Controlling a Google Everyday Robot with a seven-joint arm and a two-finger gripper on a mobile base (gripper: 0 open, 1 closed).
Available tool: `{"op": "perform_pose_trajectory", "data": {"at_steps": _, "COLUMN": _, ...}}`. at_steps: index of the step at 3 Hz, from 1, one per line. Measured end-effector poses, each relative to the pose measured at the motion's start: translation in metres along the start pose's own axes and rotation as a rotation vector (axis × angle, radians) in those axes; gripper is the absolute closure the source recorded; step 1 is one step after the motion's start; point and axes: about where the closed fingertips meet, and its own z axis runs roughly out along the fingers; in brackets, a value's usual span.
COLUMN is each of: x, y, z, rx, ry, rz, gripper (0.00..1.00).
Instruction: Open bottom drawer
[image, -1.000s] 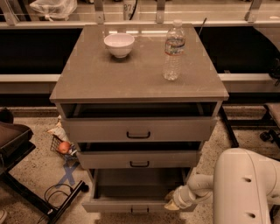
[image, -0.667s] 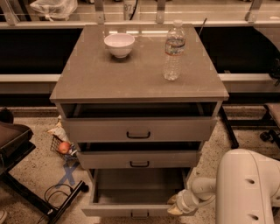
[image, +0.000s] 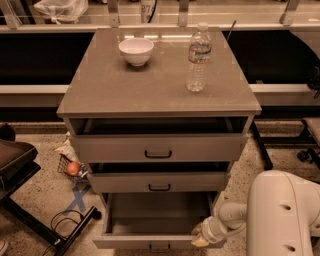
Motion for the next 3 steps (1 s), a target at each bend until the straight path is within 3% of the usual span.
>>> {"op": "perform_pose_trajectory", "data": {"at_steps": 3, "x": -0.0008, "y": 0.0025, "z": 0.0021, "rx": -0.005, "ry": -0.001, "rz": 0.000, "gripper": 0.13}}
